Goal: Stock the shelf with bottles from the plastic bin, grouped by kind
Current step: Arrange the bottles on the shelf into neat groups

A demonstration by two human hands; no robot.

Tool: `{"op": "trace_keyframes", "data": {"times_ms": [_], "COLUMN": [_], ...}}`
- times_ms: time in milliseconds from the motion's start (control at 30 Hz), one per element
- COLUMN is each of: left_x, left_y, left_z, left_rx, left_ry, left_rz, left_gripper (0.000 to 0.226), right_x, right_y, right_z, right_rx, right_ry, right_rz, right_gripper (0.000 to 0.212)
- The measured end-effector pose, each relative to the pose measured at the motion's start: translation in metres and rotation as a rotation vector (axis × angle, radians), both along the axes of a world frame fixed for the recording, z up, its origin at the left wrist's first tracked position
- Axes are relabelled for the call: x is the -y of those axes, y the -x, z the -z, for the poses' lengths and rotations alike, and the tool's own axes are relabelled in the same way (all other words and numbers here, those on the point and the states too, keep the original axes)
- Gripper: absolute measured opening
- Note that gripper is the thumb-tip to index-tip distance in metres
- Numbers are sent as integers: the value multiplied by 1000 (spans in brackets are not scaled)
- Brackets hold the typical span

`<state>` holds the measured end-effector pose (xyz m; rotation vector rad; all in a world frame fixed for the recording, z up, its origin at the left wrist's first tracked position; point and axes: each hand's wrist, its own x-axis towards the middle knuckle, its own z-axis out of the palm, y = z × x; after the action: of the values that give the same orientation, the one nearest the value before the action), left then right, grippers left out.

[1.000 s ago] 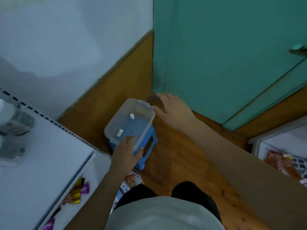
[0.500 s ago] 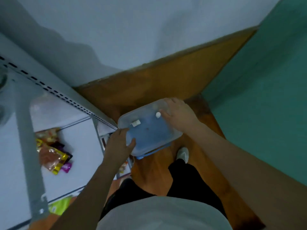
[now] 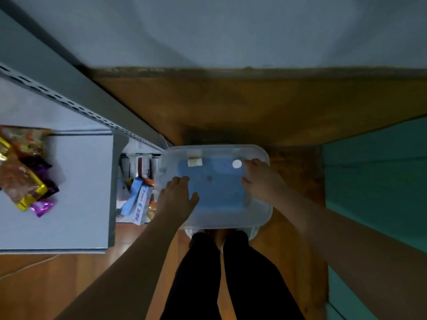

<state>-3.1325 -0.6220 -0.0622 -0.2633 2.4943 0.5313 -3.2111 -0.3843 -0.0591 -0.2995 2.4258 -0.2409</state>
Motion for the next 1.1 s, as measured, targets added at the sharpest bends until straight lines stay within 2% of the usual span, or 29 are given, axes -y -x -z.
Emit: {"op": "trace_keyframes", "data": {"times_ms": [67, 167, 300, 367, 500, 667, 867, 967, 1100], "left_x": [-2, -5, -14, -18, -19, -12, -4, 6, 10], "left_y": [13, 32, 49, 51, 50, 34, 37, 34, 18], "left_z": [30, 76, 129, 151, 179, 194, 192, 181, 148], "left_rx": [-15, -73, -134, -131, -121, -130, -102, -44, 42], "left_ry": [16, 47, 64, 75, 69, -14, 2, 15, -114], "left_rz": [35, 97, 104, 112, 135, 111, 64, -10, -202], "left_gripper": [56, 53, 58, 58, 45, 50, 37, 33, 32], "right_x": [3, 13, 33, 36, 35, 36, 34, 31, 24], "right_y": [3, 7, 10, 8, -1, -11, -10, -12, -16], "right_z": [33, 80, 130, 153, 181, 192, 195, 184, 155], "right_rx": [-29, -75, -107, -69, -85, -93, -57, -13, -17], "right_ry": [21, 34, -48, -70, -85, -36, 15, 53, 111], "right_rz": [44, 2, -23, 8, 28, 45, 64, 58, 18], "right_gripper": [54, 58, 59, 55, 42, 37, 33, 28, 24]}}
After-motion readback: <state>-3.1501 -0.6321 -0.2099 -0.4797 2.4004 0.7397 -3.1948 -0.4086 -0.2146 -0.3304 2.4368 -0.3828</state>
